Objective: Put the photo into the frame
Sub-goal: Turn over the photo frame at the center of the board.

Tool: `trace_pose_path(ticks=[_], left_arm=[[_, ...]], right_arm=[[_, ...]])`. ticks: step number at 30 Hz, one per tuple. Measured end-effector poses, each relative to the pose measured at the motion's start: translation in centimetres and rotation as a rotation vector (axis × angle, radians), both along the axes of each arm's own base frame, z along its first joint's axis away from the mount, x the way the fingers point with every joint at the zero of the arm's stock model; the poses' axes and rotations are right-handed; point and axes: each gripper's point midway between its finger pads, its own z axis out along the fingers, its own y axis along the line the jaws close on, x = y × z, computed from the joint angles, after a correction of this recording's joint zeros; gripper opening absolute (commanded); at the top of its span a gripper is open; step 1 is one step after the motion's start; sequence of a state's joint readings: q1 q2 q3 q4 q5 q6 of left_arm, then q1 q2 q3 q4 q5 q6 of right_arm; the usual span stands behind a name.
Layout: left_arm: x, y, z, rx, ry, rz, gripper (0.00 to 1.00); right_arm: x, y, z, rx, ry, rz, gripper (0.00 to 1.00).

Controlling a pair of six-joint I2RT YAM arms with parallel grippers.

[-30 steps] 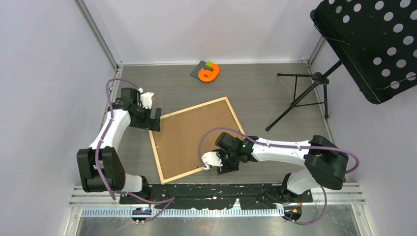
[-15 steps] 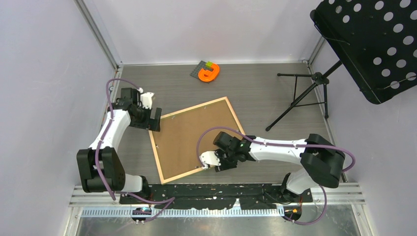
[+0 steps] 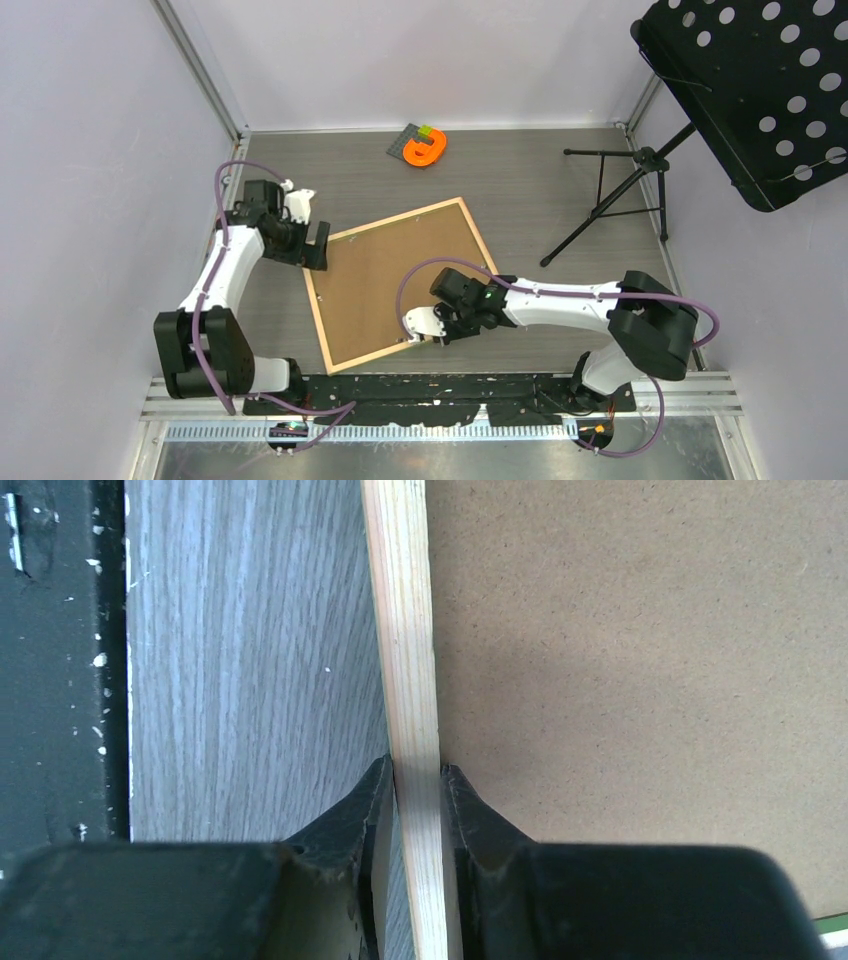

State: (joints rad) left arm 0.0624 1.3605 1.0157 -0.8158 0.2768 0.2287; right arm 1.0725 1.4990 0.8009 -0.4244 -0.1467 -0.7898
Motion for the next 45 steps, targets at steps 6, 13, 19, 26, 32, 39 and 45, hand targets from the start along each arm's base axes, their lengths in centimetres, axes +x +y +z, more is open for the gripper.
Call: trace_pose_path(ticks=[6,13,19,26,32,39,45], left_arm=[[-0.8,-1.2,2.2,-0.041,-0.082,-0.095,0.99],[-3.6,-3.4,5.4,-0.032,-0.236,-0.269,0.99],[-7.2,-6.8,8.2,-0.001,-0.396,-0.508,1.00],[-10.1,-9.2,8.6,0.089,-0.545,-0.752,1.00],[-9.5,-10.1,4.6,0.252,-0.554,-0.888,0.99],[-6.5,-11.5,3.1,0.410,-0.644,-0.960,1.00],[-3.7,-12.4,2.6,0.516,-0.784,-0.978,0.98]], right_arm=[[-0.5,0.0,0.9,-0.017,0.056,-0.037,0.06],[1.5,2.7,4.7,0.064,0.139,-0.159,0.06],[4.2,3.6,5.8,0.099,0.200,-0.289,0.06],[6.6,4.4,7.4,0.128,0.253,-0.396,0.06],[7.1,5.3,9.8,0.170,0.299,-0.427,0.06],[7.1,5.8,11.3,0.202,0.332,-0.439,0.06],[7.2,5.5,11.6,0.212,0.376,-0.457,0.06]])
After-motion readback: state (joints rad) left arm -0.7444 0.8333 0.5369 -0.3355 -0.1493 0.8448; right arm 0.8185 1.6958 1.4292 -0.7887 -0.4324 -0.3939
